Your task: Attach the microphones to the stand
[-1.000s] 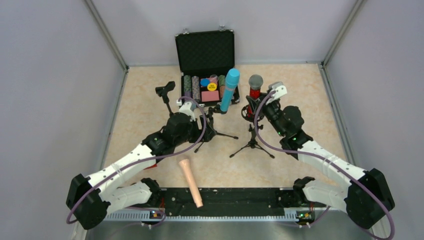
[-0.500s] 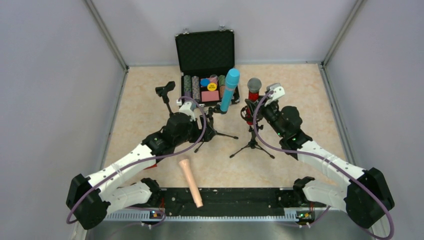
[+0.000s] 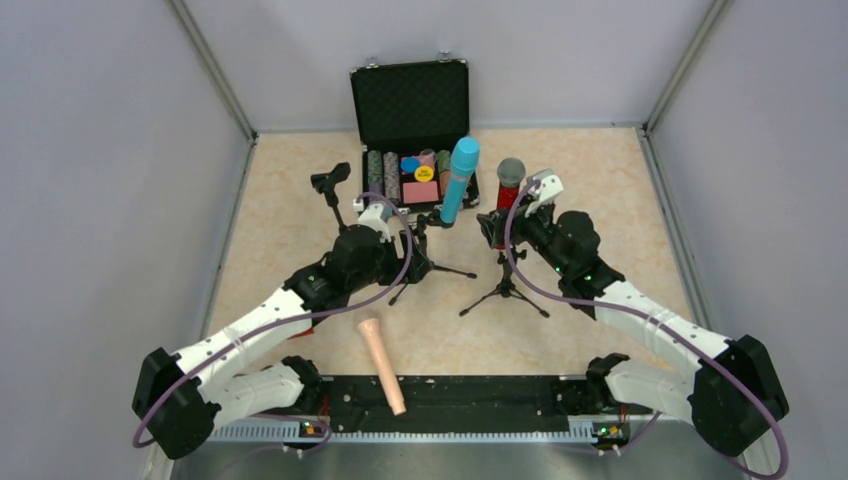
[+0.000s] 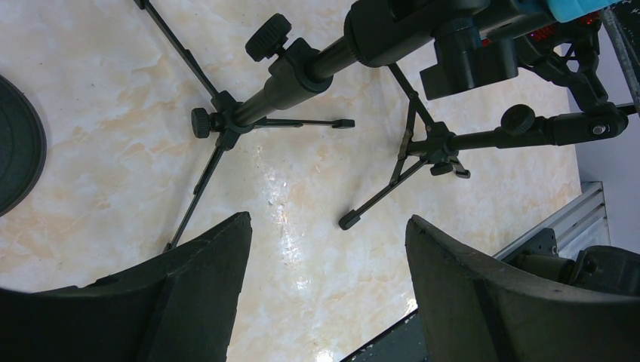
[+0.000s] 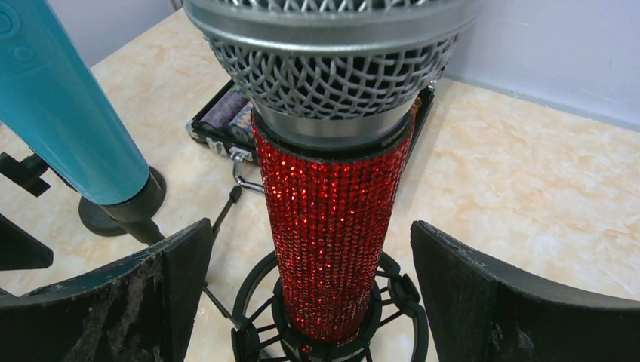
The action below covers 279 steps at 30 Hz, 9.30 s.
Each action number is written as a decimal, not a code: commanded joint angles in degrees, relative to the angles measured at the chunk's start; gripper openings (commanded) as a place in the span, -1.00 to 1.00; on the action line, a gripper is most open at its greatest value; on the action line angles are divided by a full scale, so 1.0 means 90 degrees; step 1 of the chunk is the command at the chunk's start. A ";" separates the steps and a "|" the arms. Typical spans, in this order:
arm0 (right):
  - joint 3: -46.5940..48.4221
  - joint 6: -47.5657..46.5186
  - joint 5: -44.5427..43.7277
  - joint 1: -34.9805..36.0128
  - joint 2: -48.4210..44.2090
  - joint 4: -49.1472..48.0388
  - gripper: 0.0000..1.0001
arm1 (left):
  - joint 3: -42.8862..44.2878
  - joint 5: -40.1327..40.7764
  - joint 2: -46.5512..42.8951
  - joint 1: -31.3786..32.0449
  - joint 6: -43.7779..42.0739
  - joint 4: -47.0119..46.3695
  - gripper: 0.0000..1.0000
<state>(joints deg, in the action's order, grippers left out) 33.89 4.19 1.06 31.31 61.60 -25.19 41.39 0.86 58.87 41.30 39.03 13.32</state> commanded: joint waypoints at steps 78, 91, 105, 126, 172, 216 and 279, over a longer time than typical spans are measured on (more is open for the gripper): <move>0.1811 0.2113 0.1051 -0.0044 -0.0065 0.5724 0.64 | -0.0282 0.1896 -0.1073 -0.0009 -0.2220 0.0441 0.67; 0.1567 0.2014 0.0878 -0.0041 -0.0155 0.5118 -0.09 | -0.0276 0.1693 -0.1017 -0.0003 -0.2273 0.0332 0.66; 0.1689 0.1856 0.0367 -0.0041 -0.0443 0.4944 -0.41 | -0.0250 0.1517 -0.0879 -0.0008 -0.2178 0.0258 0.66; 0.1816 0.1695 -0.0786 -0.0035 -0.1404 0.3839 -0.82 | -0.0309 0.1441 -0.0831 -0.0008 -0.2163 0.0142 0.66; 0.4312 0.1202 0.0564 -0.1789 0.1276 0.1769 -1.00 | -0.0322 0.1425 -0.0582 -0.0003 -0.2281 -0.0152 0.66; 0.3860 0.0896 0.1088 -0.1809 0.2275 0.2156 0.78 | -0.0303 0.1580 -0.0729 -0.0006 -0.2286 -0.0111 0.67; 0.0282 0.2163 0.2465 -0.1802 -0.1271 0.3058 0.98 | 0.3161 0.0245 -0.0816 -0.0001 0.0700 -0.0031 0.62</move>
<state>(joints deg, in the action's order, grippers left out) 36.73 23.18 22.33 15.20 50.59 5.23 69.12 6.79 50.87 41.30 44.71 15.88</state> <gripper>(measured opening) 0.988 0.811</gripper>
